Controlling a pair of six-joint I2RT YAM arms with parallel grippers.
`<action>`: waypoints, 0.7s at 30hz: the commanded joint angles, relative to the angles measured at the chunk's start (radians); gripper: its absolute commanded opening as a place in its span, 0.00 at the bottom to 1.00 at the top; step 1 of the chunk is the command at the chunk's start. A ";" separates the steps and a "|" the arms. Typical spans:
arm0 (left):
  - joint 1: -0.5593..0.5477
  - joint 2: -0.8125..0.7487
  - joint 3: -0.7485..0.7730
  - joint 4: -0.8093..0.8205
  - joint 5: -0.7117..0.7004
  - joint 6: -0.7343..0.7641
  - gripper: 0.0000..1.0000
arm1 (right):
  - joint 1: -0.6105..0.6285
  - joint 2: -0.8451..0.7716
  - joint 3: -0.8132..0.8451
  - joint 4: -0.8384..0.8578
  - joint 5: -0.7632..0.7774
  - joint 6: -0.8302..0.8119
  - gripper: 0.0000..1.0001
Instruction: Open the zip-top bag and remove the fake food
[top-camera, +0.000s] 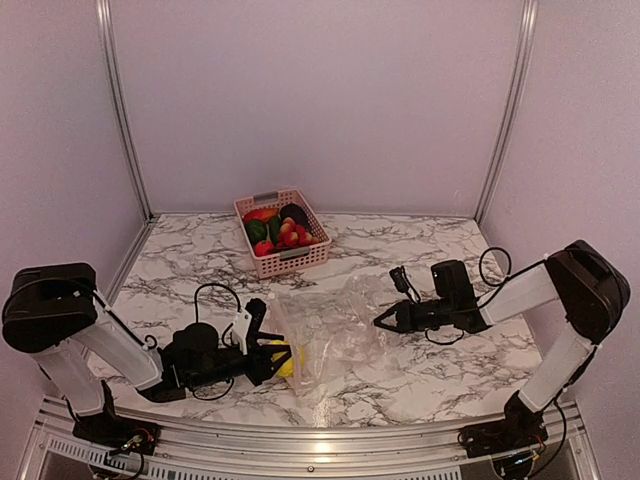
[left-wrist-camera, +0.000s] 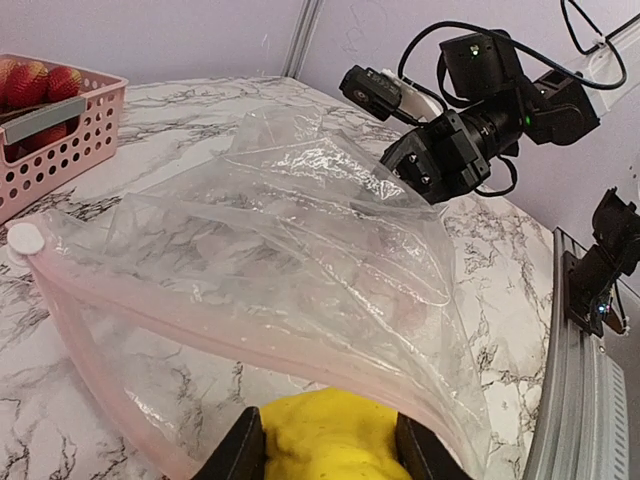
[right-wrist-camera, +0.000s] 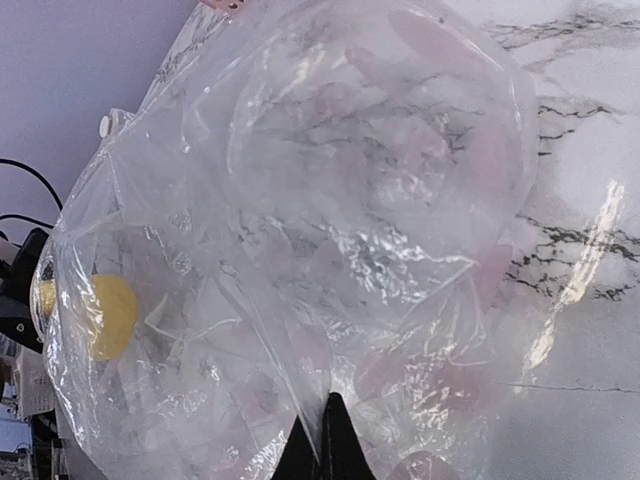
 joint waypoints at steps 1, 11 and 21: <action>0.036 -0.072 -0.064 0.131 -0.040 -0.102 0.37 | -0.034 -0.042 -0.030 0.069 -0.038 0.022 0.00; 0.290 -0.409 -0.027 -0.266 0.041 -0.210 0.40 | -0.106 -0.088 -0.066 0.052 -0.069 -0.033 0.00; 0.566 -0.370 0.361 -0.674 0.187 -0.109 0.39 | -0.107 -0.095 -0.070 0.048 -0.075 -0.052 0.00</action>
